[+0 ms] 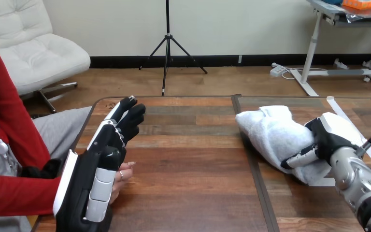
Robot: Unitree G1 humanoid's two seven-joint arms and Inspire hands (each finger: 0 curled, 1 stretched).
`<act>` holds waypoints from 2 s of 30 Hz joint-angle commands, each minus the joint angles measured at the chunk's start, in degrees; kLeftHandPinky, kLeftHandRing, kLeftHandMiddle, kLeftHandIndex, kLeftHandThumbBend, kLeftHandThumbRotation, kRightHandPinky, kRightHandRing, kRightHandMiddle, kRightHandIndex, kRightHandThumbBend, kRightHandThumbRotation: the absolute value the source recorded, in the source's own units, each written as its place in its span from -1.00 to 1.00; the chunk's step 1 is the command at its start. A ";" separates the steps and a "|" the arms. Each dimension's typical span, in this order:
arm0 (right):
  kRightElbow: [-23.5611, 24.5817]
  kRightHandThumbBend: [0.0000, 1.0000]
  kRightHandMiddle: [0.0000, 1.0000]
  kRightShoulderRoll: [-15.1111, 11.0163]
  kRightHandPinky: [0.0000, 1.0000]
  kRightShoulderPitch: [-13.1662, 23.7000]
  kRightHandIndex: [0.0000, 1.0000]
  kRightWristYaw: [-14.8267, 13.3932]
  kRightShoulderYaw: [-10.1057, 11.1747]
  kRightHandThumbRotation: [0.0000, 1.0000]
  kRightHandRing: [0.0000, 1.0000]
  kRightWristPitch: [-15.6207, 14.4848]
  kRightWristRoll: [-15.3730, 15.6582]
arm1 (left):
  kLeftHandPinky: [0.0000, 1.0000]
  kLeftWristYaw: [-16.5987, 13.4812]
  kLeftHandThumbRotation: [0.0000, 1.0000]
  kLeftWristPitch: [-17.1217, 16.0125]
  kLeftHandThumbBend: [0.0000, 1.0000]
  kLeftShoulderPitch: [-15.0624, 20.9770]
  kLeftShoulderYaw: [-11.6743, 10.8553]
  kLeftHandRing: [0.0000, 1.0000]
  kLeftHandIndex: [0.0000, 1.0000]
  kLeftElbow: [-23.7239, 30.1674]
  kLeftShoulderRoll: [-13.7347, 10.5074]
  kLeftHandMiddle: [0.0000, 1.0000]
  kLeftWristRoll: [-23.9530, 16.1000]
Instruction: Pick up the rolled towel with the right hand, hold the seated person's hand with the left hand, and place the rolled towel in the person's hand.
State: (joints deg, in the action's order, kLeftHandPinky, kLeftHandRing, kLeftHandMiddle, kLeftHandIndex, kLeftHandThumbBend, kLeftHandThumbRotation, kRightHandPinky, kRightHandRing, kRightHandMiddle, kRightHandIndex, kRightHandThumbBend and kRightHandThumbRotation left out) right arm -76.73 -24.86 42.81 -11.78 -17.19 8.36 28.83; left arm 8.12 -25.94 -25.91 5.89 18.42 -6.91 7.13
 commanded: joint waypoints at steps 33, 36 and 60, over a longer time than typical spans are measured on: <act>5.67 0.36 -0.09 -4.23 -0.31 -5.10 -0.05 -20.58 2.50 -1.00 -0.20 30.65 -0.39 | 0.64 -3.71 0.84 0.70 0.71 4.17 -10.89 0.77 0.70 -2.60 -6.05 0.76 -14.70; 6.50 0.35 -0.09 -4.52 -0.31 -5.70 -0.05 -22.32 2.78 -1.00 -0.19 32.17 -0.46 | 0.62 -3.57 0.75 0.68 0.77 4.46 -11.93 0.77 0.70 -3.17 -7.11 0.76 -15.56; 16.28 0.44 -0.19 -6.83 -0.43 -11.79 -0.09 -32.72 6.00 -1.00 -0.32 42.72 0.50 | 0.45 -2.24 0.17 7.26 1.00 7.53 -17.42 0.78 0.79 -4.16 -17.28 0.86 -27.89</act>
State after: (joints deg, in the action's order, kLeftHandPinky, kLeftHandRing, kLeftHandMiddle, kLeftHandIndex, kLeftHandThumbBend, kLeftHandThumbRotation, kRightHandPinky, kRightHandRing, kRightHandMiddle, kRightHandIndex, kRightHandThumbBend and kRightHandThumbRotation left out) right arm -64.63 -29.81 29.02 -42.77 -13.26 49.52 29.41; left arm 6.07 -19.58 -22.00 -10.96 13.76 -22.20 -18.93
